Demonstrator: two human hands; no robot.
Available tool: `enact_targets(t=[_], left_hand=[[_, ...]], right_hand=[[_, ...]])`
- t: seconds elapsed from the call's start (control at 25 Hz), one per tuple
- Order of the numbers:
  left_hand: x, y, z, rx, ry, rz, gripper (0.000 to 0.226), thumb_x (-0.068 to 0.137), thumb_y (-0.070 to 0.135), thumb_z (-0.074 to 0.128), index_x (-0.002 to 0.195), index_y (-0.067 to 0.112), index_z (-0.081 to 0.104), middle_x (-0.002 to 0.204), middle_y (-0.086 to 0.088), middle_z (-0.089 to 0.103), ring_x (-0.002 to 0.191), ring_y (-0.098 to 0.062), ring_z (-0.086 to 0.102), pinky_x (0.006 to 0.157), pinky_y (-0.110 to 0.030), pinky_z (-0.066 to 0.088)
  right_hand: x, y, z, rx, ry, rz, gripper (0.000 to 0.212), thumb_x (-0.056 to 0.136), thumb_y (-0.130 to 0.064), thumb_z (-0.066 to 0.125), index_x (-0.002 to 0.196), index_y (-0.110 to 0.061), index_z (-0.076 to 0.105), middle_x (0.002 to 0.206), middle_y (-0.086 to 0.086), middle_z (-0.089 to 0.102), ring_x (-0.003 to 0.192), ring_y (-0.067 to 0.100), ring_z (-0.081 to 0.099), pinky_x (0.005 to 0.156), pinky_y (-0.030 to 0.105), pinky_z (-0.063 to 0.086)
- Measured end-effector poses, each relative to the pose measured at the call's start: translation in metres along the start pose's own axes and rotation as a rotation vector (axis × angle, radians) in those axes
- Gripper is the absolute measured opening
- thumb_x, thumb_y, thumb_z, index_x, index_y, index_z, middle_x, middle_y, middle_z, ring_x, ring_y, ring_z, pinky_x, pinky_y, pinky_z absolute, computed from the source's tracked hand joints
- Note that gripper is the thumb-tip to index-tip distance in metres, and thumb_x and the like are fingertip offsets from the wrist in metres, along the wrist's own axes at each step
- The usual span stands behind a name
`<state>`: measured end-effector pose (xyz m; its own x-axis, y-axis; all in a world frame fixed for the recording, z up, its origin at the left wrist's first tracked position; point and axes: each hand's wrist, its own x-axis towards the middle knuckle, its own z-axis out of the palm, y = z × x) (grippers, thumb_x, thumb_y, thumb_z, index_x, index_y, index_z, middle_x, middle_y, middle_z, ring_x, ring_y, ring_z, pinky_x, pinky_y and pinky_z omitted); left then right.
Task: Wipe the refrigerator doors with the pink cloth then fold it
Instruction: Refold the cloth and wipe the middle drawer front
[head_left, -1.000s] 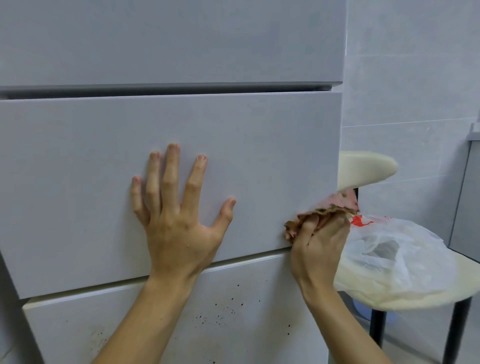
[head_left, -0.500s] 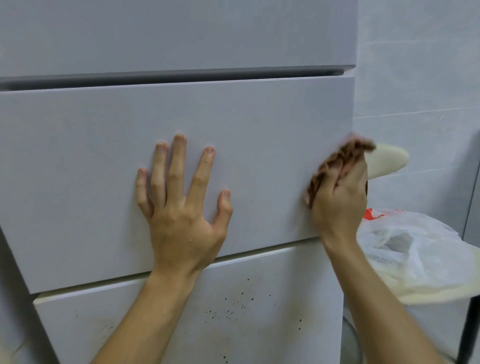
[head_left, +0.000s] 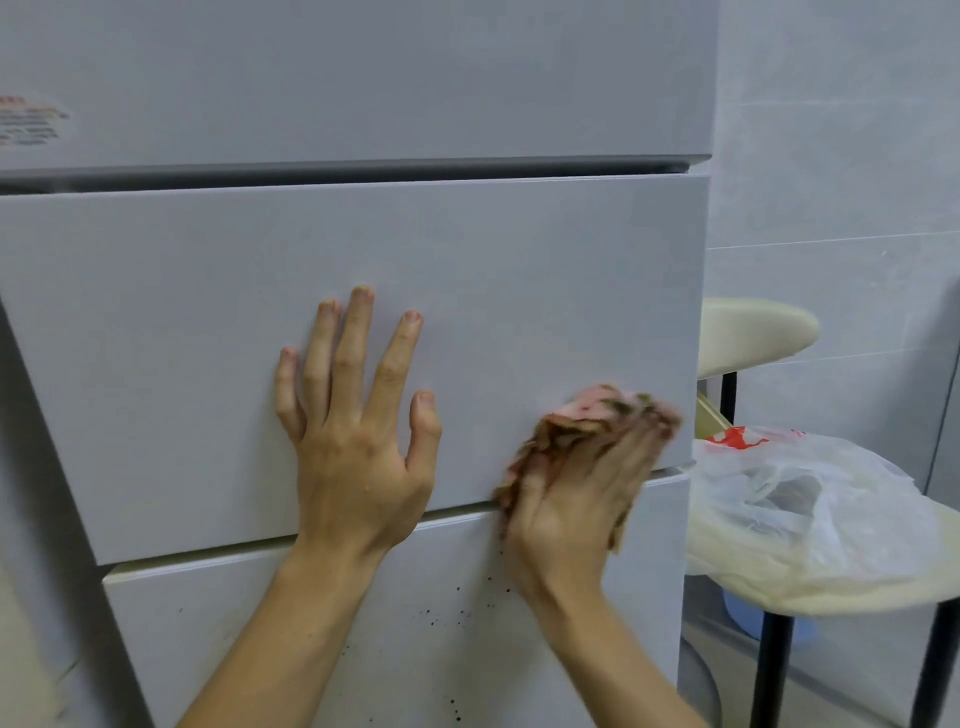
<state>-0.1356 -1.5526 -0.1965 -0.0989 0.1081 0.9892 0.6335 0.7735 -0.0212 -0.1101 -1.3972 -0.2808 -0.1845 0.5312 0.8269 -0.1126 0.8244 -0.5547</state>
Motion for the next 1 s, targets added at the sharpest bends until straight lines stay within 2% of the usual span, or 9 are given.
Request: enact_targets(t=[0.12, 0.24, 0.32, 0.44, 0.56, 0.64, 0.76, 0.84, 1.0], left_hand=[[-0.005, -0.012, -0.007, 0.017, -0.006, -0.006, 0.056, 0.103, 0.03, 0.043, 0.158, 0.019, 0.045, 0.171, -0.01, 0.028, 0.16, -0.03, 0.02, 0.128, -0.056, 0.011], [-0.011, -0.022, -0.009, 0.028, -0.02, -0.021, 0.058, 0.103, 0.028, 0.044, 0.159, 0.018, 0.041, 0.172, -0.01, 0.025, 0.162, -0.029, 0.015, 0.13, -0.054, 0.009], [-0.016, -0.025, -0.01, 0.021, -0.032, -0.033, 0.059, 0.102, 0.027, 0.044, 0.16, 0.018, 0.04, 0.173, -0.011, 0.023, 0.162, -0.03, 0.014, 0.13, -0.053, 0.008], [-0.022, -0.033, -0.015, 0.025, -0.035, -0.047, 0.06, 0.101, 0.025, 0.043, 0.161, 0.018, 0.039, 0.173, -0.01, 0.021, 0.162, -0.03, 0.012, 0.13, -0.054, 0.007], [-0.026, -0.047, -0.022, 0.042, -0.037, -0.063, 0.066, 0.095, 0.014, 0.046, 0.16, 0.019, 0.04, 0.173, -0.01, 0.021, 0.162, -0.032, 0.011, 0.129, -0.058, 0.009], [-0.029, -0.055, -0.024, 0.049, -0.043, -0.057, 0.07, 0.092, 0.009, 0.048, 0.16, 0.02, 0.04, 0.173, -0.01, 0.02, 0.162, -0.032, 0.01, 0.129, -0.058, 0.008], [-0.035, -0.06, -0.025, 0.056, -0.038, -0.043, 0.071, 0.091, 0.007, 0.049, 0.161, 0.018, 0.038, 0.173, -0.011, 0.02, 0.162, -0.032, 0.011, 0.13, -0.057, 0.007], [-0.036, -0.059, -0.023, 0.059, -0.029, -0.04, 0.071, 0.091, 0.007, 0.049, 0.161, 0.017, 0.038, 0.173, -0.012, 0.021, 0.162, -0.034, 0.012, 0.13, -0.057, 0.007], [-0.036, -0.059, -0.022, 0.057, -0.018, -0.044, 0.071, 0.091, 0.007, 0.05, 0.16, 0.017, 0.04, 0.173, -0.011, 0.023, 0.162, -0.034, 0.014, 0.13, -0.056, 0.007]], right_hand=[[-0.029, -0.025, 0.017, -0.049, -0.098, -0.263, 0.072, 0.109, -0.039, 0.032, 0.167, -0.014, -0.001, 0.171, 0.03, -0.008, 0.16, 0.046, -0.005, 0.13, 0.06, 0.001], [-0.018, -0.005, 0.013, -0.116, -0.111, -0.437, 0.062, 0.112, -0.042, 0.031, 0.168, -0.025, 0.011, 0.173, 0.024, 0.005, 0.161, 0.042, 0.005, 0.13, 0.059, 0.01], [0.009, 0.005, 0.007, -0.119, -0.036, -0.394, 0.06, 0.113, -0.039, 0.03, 0.167, -0.021, 0.013, 0.172, 0.026, 0.008, 0.16, 0.045, 0.007, 0.128, 0.063, 0.016], [0.065, -0.009, 0.003, -0.058, 0.075, -0.138, 0.066, 0.112, -0.042, 0.027, 0.167, -0.022, -0.001, 0.171, 0.03, -0.002, 0.16, 0.047, -0.005, 0.128, 0.064, 0.004], [0.071, -0.03, 0.009, -0.035, 0.155, -0.029, 0.063, 0.111, -0.037, 0.033, 0.167, -0.018, 0.014, 0.171, 0.03, 0.0, 0.16, 0.047, -0.003, 0.128, 0.065, 0.002], [0.037, -0.039, 0.022, -0.047, 0.139, -0.123, 0.064, 0.109, -0.035, 0.037, 0.167, -0.018, 0.018, 0.171, 0.03, 0.002, 0.16, 0.047, -0.001, 0.129, 0.062, 0.0], [-0.038, -0.048, 0.04, -0.064, -0.036, -0.304, 0.065, 0.107, -0.042, 0.038, 0.167, -0.031, 0.015, 0.175, 0.017, 0.0, 0.162, 0.038, -0.003, 0.13, 0.054, -0.003], [-0.054, -0.042, 0.04, -0.067, -0.088, -0.38, 0.062, 0.109, -0.048, 0.038, 0.166, -0.036, 0.018, 0.176, 0.011, 0.002, 0.163, 0.034, 0.003, 0.131, 0.053, 0.002], [-0.001, -0.019, 0.016, -0.117, 0.02, -0.478, 0.06, 0.096, -0.056, 0.065, 0.148, -0.027, 0.059, 0.167, 0.02, 0.033, 0.156, 0.036, 0.03, 0.126, 0.06, 0.023]])
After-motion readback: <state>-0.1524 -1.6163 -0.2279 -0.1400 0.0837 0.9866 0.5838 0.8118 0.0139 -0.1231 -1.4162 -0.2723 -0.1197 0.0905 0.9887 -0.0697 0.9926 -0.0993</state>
